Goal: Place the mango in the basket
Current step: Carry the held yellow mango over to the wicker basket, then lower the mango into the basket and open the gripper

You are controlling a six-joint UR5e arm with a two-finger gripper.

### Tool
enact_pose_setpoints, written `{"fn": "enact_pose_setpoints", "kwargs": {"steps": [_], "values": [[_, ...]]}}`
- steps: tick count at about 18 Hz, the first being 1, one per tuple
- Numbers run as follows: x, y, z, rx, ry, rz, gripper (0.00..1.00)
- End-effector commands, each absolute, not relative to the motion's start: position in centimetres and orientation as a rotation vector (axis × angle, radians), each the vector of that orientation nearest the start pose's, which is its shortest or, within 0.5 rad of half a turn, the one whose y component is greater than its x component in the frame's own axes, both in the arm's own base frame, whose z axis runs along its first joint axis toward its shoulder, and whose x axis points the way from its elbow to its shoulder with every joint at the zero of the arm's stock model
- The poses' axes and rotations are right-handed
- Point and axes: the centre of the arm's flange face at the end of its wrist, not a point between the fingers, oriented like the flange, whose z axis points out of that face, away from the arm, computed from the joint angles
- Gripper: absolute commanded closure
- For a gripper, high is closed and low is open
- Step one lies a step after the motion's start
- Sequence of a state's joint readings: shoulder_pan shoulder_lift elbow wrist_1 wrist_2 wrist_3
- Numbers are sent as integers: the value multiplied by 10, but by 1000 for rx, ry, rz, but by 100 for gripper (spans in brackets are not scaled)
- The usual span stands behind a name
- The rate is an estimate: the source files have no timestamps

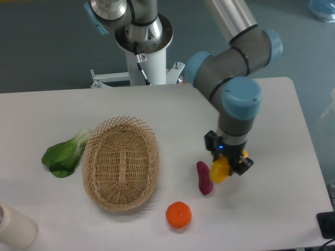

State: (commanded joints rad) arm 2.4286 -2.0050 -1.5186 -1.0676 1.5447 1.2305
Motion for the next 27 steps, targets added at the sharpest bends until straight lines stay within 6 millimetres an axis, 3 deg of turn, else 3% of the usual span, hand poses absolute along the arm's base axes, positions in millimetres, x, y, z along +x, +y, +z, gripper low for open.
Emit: {"fn": "enact_pose_setpoints", "kwargs": {"steps": [5, 8, 16, 21, 23, 25, 27], "values": [[-341, 554, 317, -2991, 609, 116, 57], [-288, 566, 306, -2994, 681, 77, 57], [-202, 583, 281, -3028, 770, 44, 55], [-176, 587, 269, -3040, 749, 64, 54], [-165, 592, 265, -3027, 750, 79, 49], [-163, 596, 263, -3009, 760, 98, 38], [-164, 599, 265, -2989, 766, 119, 18]]}}
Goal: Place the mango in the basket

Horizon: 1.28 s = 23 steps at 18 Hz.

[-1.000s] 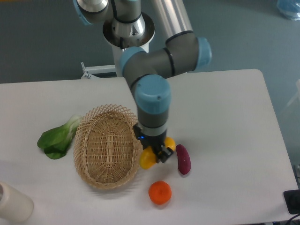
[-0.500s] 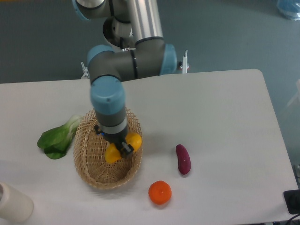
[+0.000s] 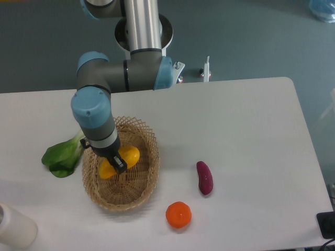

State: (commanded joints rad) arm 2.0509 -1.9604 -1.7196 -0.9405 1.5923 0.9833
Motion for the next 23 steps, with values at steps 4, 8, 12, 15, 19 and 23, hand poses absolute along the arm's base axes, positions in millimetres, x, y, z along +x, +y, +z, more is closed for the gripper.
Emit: {"fn": "enact_pose_setpoints", "kwargs": {"steps": [4, 8, 12, 15, 19, 23], "values": [[-164, 599, 266, -2973, 753, 134, 0], [-169, 599, 271, -2968, 739, 147, 0], [-218, 583, 276, -2988, 622, 152, 0], [-278, 555, 287, -2996, 482, 148, 0], [-349, 515, 290, -2989, 508, 153, 0], [-410, 468, 290, -2992, 575, 176, 0]]}}
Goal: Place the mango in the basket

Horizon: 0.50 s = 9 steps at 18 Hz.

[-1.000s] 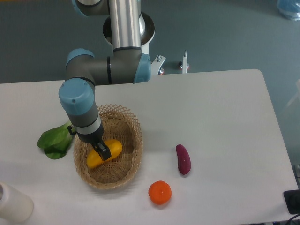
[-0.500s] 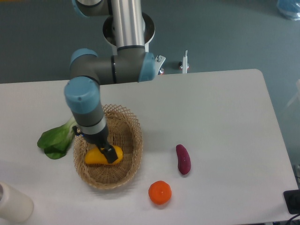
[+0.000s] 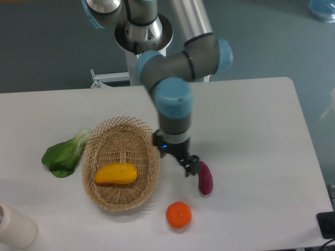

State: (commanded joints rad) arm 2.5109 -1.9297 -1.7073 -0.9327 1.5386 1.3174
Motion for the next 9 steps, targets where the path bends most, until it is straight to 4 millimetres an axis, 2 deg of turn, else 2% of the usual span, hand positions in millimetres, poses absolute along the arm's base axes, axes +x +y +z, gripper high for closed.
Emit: {"fn": "enact_pose_setpoints", "kwargs": {"steps": [5, 9], "values": [[-456, 424, 290, -2992, 684, 190, 0], [-486, 401, 294, -2994, 718, 205, 0]]}}
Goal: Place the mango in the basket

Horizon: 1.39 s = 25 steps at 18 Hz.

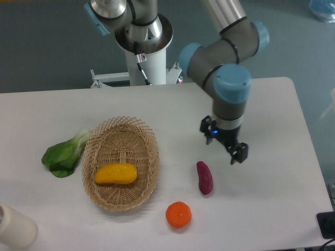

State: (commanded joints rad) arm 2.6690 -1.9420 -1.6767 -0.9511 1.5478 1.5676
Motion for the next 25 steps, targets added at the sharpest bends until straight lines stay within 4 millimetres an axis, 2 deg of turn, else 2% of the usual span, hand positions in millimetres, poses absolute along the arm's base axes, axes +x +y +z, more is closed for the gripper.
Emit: {"fn": "enact_pose_setpoints", "kwargs": {"steps": [4, 7, 13, 25], "values": [[-502, 392, 290, -3000, 751, 195, 0], [-501, 389, 285, -3001, 761, 179, 0], [-498, 389, 289, -3009, 770, 123, 0], [-497, 393, 288, -3051, 777, 154, 0]]}}
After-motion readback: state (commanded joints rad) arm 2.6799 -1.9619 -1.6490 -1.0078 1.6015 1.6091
